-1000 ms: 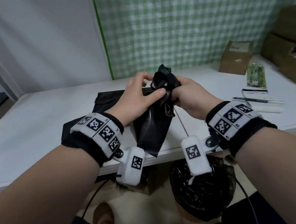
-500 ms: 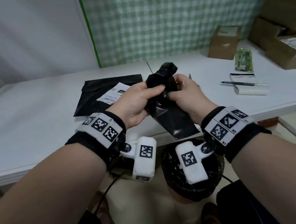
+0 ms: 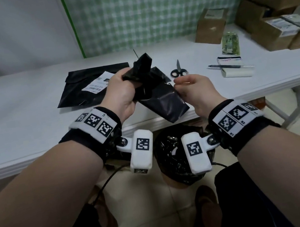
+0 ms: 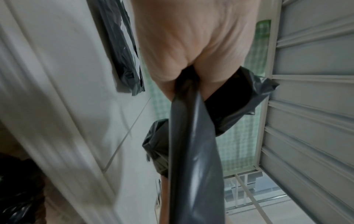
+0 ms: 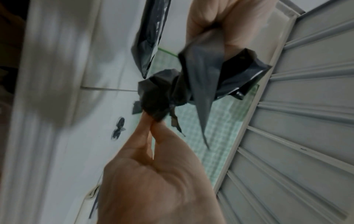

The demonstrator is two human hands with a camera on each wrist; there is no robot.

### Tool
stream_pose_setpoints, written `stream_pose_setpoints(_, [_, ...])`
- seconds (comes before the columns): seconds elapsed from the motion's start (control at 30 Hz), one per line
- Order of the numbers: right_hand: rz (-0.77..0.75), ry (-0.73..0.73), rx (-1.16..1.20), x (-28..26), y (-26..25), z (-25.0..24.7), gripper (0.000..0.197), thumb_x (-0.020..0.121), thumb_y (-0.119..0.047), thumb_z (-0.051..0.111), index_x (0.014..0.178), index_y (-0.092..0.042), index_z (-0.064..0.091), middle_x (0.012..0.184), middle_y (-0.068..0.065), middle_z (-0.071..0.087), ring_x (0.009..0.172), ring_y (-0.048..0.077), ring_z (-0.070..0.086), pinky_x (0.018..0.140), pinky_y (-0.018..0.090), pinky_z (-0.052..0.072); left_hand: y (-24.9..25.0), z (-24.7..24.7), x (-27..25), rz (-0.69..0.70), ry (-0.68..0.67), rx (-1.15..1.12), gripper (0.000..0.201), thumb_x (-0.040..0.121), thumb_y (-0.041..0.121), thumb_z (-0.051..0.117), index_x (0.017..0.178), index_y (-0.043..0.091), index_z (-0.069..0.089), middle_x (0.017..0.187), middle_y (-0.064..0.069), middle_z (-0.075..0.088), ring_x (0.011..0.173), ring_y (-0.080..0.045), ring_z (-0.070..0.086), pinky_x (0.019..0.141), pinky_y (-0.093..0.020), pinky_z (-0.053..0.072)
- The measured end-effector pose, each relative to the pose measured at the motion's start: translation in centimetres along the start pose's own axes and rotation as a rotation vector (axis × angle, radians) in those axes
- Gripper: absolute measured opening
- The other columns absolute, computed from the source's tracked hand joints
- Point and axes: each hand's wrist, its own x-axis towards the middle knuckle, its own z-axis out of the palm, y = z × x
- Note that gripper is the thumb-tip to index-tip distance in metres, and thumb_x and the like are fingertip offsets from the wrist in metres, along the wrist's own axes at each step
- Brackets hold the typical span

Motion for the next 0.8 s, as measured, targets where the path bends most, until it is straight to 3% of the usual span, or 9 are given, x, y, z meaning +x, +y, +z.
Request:
stream_pose_setpoints(0.07, [0.146,-0.08,-0.077,-0.5,0.4,-0.5,0.007,0.091,-0.008,0.057,0.085,-0.01,0.061,0.074,0.007,0.06,0.052,0.014,0.058,0.042,0.017,0.046,-0.7,0.9,-0.7,0.023,0.019,-0.012,0.028,0.085,-0.013,0.051,0.09,0.012,0.061,0.084,-0.009,0.063,0.07,-0.02,0.061,0.066,-0.033,0.056])
stream_pose_setpoints(0.17, [0.421,-0.323,-0.057,-0.9,1.2,-1.5,0.025,0.095,-0.037,0.047,0.098,-0.016,0.06,0.085,0.006,0.065,0.071,0.022,0.063,0.053,0.027,0.055,-2.6,1.4,-1.6,0.134,-0.048,0.16,0.037,0.082,-0.013,0.053,0.088,0.023,0.055,0.083,-0.003,0.058,0.065,-0.014,0.057,0.053,-0.026,0.051])
stream_pose_setpoints(0.3, [0.505,-0.43,-0.006,-0.9,2.2,-3.0,0.036,0.097,-0.048,0.038,0.088,-0.019,0.058,0.073,-0.001,0.061,0.06,0.011,0.063,0.043,0.018,0.049,-5.6,1.5,-2.8,0.414,-0.307,0.812,0.04,0.073,-0.01,0.057,0.099,0.021,0.058,0.094,0.003,0.054,0.088,-0.014,0.055,0.078,-0.012,0.043])
stream_pose_setpoints(0.4, [0.513,-0.518,-0.125,-1.1,3.6,-4.5,0.043,0.091,-0.058,0.041,0.089,-0.02,0.061,0.07,-0.005,0.063,0.058,0.004,0.063,0.048,0.016,0.051,-8.0,2.0,-3.6,0.485,-0.447,1.116,0.039,0.076,-0.007,0.051,0.108,0.015,0.057,0.105,-0.002,0.041,0.094,-0.02,0.051,0.085,-0.026,0.044])
stream_pose_setpoints(0.47, [0.518,-0.566,-0.161,-1.1,5.0,-5.5,0.041,0.088,-0.054,0.046,0.105,-0.02,0.062,0.087,-0.004,0.065,0.076,0.004,0.064,0.061,0.018,0.056,-9.6,1.9,-3.8,0.468,-0.512,1.205,0.043,0.076,-0.009,0.045,0.113,0.012,0.054,0.108,-0.007,0.043,0.095,-0.025,0.052,0.083,-0.032,0.044])
stream_pose_setpoints(0.53, [0.517,-0.59,-0.186,-0.9,6.6,-6.2,0.026,0.09,-0.035,0.053,0.105,-0.015,0.062,0.094,0.0,0.066,0.084,0.008,0.064,0.07,0.018,0.056,-11.4,1.5,-3.5,0.444,-0.58,1.231,0.045,0.075,-0.009,0.044,0.114,0.01,0.053,0.111,-0.011,0.048,0.101,-0.027,0.05,0.085,-0.026,0.038])
stream_pose_setpoints(0.67, [0.473,-0.463,-0.375,0.6,10.2,-6.1,0.01,0.083,0.002,0.064,0.087,-0.007,0.062,0.079,0.011,0.064,0.065,0.019,0.066,0.061,0.027,0.058,-15.0,0.8,-2.2,0.332,-0.714,1.263,0.045,0.078,0.006,0.06,0.123,0.013,0.053,0.119,-0.008,0.054,0.113,-0.024,0.05,0.093,-0.023,0.033])
stream_pose_setpoints(0.73, [0.428,-0.33,-0.576,2.1,12.8,-6.2,0.013,0.076,0.001,0.071,0.083,-0.009,0.066,0.079,0.011,0.064,0.076,0.028,0.066,0.076,0.038,0.056,-16.7,0.1,-1.6,0.203,-0.765,1.286,0.056,0.08,0.014,0.065,0.133,0.016,0.046,0.126,-0.006,0.052,0.117,-0.019,0.049,0.096,-0.019,0.034])
stream_pose_setpoints(0.8, [0.373,-0.264,-0.8,3.4,15.2,-6.3,0.027,0.071,-0.008,0.076,0.097,-0.007,0.069,0.087,0.008,0.064,0.091,0.027,0.065,0.083,0.036,0.053,-18.1,-0.9,-0.9,0.041,-0.762,1.307,0.061,0.083,0.016,0.064,0.139,0.017,0.039,0.131,-0.006,0.05,0.12,-0.018,0.049,0.097,-0.019,0.035])
